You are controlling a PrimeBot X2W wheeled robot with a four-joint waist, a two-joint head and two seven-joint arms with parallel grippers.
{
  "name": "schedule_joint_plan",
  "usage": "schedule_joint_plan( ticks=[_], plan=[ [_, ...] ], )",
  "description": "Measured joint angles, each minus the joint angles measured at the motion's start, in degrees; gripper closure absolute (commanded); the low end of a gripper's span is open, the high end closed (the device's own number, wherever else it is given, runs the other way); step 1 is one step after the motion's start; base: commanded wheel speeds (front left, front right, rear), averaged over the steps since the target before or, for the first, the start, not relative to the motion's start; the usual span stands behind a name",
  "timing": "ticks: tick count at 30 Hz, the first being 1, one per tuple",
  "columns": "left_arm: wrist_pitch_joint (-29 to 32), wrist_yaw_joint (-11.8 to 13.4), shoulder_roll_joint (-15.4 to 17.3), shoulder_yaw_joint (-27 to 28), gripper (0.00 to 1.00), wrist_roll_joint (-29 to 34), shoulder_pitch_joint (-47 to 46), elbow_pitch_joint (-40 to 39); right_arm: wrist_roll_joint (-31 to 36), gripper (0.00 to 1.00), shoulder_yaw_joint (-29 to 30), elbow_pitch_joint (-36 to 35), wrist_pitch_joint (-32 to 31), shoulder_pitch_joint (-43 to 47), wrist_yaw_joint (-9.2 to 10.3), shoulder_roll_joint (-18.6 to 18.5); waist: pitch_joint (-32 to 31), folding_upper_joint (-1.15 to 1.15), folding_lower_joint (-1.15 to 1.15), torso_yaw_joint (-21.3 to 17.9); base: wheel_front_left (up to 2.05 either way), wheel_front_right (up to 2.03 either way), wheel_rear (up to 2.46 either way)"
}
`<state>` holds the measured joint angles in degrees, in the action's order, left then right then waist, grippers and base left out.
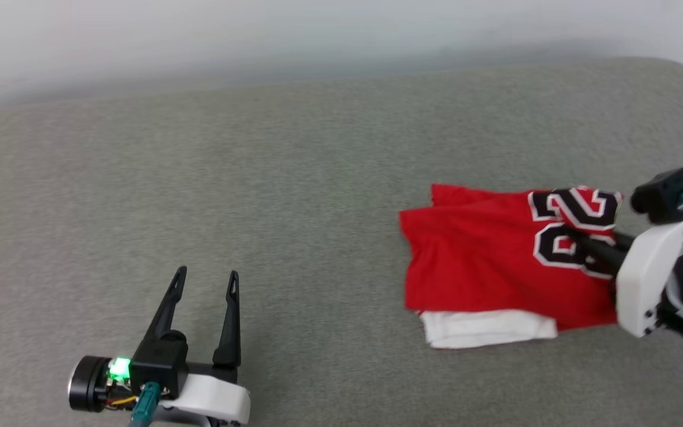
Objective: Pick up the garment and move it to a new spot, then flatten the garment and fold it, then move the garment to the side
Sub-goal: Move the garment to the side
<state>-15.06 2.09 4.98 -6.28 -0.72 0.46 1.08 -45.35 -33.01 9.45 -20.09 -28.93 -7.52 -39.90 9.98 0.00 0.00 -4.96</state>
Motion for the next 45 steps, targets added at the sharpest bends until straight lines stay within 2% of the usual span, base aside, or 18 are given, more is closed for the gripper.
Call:
schedule_joint_plan(
  ticks=[7, 13, 21, 28, 35, 36, 37, 38, 39, 45],
  plan=[
    [0.0, 0.0, 1.0, 0.2, 0.0, 0.5, -2.3, -1.0, 1.8, 1.0, 3.8, 0.7, -0.6, -1.4, -0.01, -3.9, 3.4, 0.0, 0.0, -4.1, 0.0, 0.0, 0.0],
    [0.0, -0.5, 2.1, 0.0, 0.0, 1.0, -4.7, -1.7, 5.3, 1.0, 6.4, 6.4, -1.0, -4.7, -0.01, -6.8, 7.6, 0.0, 0.0, -5.3, 0.0, 0.0, 0.0],
    [0.0, -0.9, 3.0, -0.9, 0.0, 1.1, -8.2, -3.3, 9.0, 1.0, 11.6, 17.0, -1.1, -10.4, -0.01, -10.6, 13.2, 0.0, 0.01, -3.6, 0.0, 0.0, 0.0],
    [0.0, -0.9, 3.2, -1.8, 0.0, 1.1, -10.6, -4.2, 13.3, 1.0, 16.4, 25.8, -0.3, -14.9, -0.01, -11.6, 17.6, 0.0, 0.0, -1.4, 0.0, 0.0, 0.0],
    [0.0, -0.6, 3.3, -2.3, 0.0, 1.1, -11.6, -4.3, 19.0, 1.0, 21.3, 31.7, 1.6, -17.2, -0.01, -10.9, 19.6, 0.0, 0.0, 0.1, 0.0, 0.0, 0.0],
    [0.0, -0.5, 3.3, -2.3, 0.0, 1.1, -11.7, -4.3, 19.2, 0.93, 22.2, 32.3, 2.0, -17.4, -0.01, -10.3, 19.6, 0.0, 0.01, 0.1, 0.0, 0.0, 0.0],
    [0.0, -0.5, 3.3, -2.3, 0.0, 1.0, -11.7, -4.3, 19.3, 0.62, 22.8, 32.9, 2.2, -17.5, -0.01, -9.5, 19.5, 0.0, 0.0, 0.1, 0.0, 0.0, 0.0],
    [0.0, -0.4, 3.3, -2.3, 0.0, 1.0, -11.7, -4.2, 19.9, 0.09, 23.2, 33.2, 2.5, -17.5, -0.01, -8.9, 19.4, 0.0, 0.0, 0.1, 0.0, 0.0, 0.0],
    [0.0, -0.2, 3.3, -2.3, 0.0, 1.0, -11.7, -4.1, 20.7, 0.0, 23.8, 33.5, 3.3, -17.5, -0.01, -8.4, 19.2, 0.0, 0.0, 0.0, 0.0, 0.0, 0.0],
    [0.0, 0.2, 3.2, -2.4, 0.0, 0.6, -11.1, -3.4, 26.9, 0.0, 28.2, 33.6, 8.7, -18.0, -0.01, -7.0, 16.6, 0.0, 0.0, -0.4, 0.0, 0.0, 0.0]
  ],
)
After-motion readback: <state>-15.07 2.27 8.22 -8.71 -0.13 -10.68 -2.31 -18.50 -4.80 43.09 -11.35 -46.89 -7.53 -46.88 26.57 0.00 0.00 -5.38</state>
